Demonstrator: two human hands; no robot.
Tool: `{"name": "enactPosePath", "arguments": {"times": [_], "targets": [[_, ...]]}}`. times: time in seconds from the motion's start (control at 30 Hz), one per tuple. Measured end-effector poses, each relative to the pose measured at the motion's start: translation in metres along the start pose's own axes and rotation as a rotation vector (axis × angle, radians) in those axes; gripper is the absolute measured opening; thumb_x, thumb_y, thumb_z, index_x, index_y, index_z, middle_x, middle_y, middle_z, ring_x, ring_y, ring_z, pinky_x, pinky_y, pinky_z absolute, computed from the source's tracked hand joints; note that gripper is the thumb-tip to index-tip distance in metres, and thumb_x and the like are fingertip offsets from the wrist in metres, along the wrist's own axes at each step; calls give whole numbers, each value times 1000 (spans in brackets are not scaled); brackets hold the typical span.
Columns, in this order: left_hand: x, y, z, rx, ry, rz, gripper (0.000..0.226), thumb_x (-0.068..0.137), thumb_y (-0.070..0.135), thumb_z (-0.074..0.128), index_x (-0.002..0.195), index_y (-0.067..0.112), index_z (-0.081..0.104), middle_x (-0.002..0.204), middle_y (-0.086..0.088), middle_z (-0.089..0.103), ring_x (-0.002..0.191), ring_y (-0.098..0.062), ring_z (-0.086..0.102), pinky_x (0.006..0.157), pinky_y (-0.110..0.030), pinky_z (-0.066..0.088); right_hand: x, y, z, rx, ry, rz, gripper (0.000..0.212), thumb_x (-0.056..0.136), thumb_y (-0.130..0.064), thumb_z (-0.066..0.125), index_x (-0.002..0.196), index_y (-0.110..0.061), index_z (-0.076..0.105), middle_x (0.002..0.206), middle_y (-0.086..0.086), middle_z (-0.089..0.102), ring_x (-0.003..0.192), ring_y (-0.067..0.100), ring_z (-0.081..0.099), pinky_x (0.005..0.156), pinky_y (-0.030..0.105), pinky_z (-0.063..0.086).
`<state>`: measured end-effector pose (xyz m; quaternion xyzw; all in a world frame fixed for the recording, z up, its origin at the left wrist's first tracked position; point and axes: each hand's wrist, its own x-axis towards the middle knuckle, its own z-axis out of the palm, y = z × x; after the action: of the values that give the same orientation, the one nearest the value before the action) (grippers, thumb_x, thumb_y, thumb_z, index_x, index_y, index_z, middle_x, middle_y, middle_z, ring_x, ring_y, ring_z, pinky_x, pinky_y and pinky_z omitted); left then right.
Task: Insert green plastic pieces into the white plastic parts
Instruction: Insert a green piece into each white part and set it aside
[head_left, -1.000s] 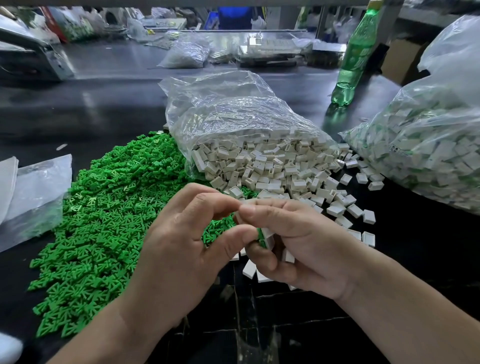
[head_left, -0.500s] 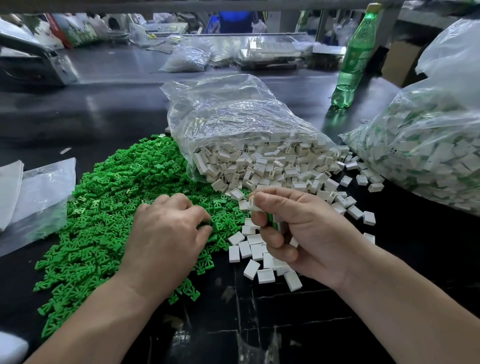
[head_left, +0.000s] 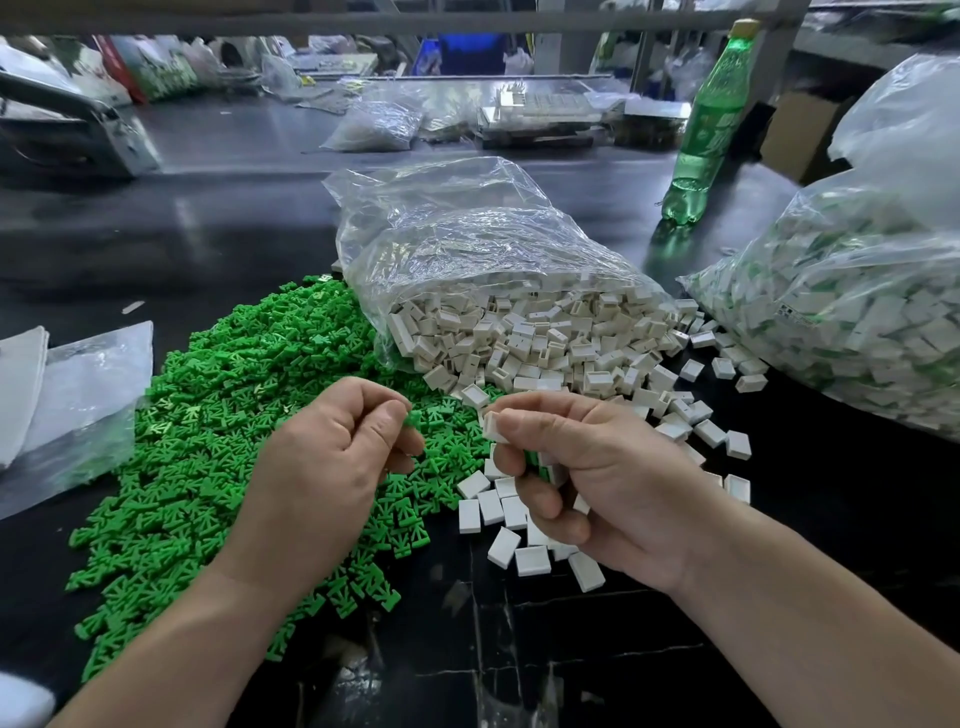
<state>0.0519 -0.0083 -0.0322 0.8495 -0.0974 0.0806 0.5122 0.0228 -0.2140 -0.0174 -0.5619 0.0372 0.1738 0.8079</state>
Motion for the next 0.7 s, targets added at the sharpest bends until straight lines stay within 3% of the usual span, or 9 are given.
{"name": "enactPosePath", "arguments": {"times": [0.1, 0.2, 0.4, 0.47, 0.7], "targets": [[-1, 2, -2, -310, -78, -97, 16, 92, 15, 63, 94, 28, 71, 88, -2, 76, 77, -13, 72, 64, -15, 54, 0, 0, 0, -4, -2, -4, 6, 92, -12, 69, 92, -14, 75, 75, 8, 61, 46, 12, 46, 34, 18, 31], [1, 3, -5, -472, -160, -117, 25, 82, 22, 65, 103, 33, 73, 93, -8, 74, 83, -20, 72, 66, -22, 57, 0, 1, -1, -27, 19, -17, 4, 88, -14, 73, 92, -13, 76, 77, 9, 63, 47, 13, 46, 34, 19, 32], [-2, 10, -2, -563, -165, -112, 11, 81, 17, 74, 91, 23, 75, 91, -13, 75, 80, -26, 72, 61, -26, 57, 1, 2, -1, -66, 14, -46, 12, 73, -24, 81, 84, -20, 78, 78, 7, 65, 47, 12, 46, 35, 19, 31], [-4, 12, -1, -598, -165, -119, 11, 81, 14, 70, 87, 22, 73, 91, -15, 74, 77, -29, 72, 59, -28, 57, 0, 1, 0, -80, 16, -54, 1, 81, -21, 78, 82, -22, 78, 78, 5, 65, 47, 12, 47, 35, 19, 32], [-8, 13, 5, -665, -146, -130, 16, 82, 15, 66, 93, 24, 73, 90, -18, 74, 78, -33, 73, 57, -30, 57, -2, 1, 3, -133, -27, -64, 11, 92, -24, 72, 82, -19, 72, 75, 5, 61, 45, 11, 46, 35, 18, 32]]}}
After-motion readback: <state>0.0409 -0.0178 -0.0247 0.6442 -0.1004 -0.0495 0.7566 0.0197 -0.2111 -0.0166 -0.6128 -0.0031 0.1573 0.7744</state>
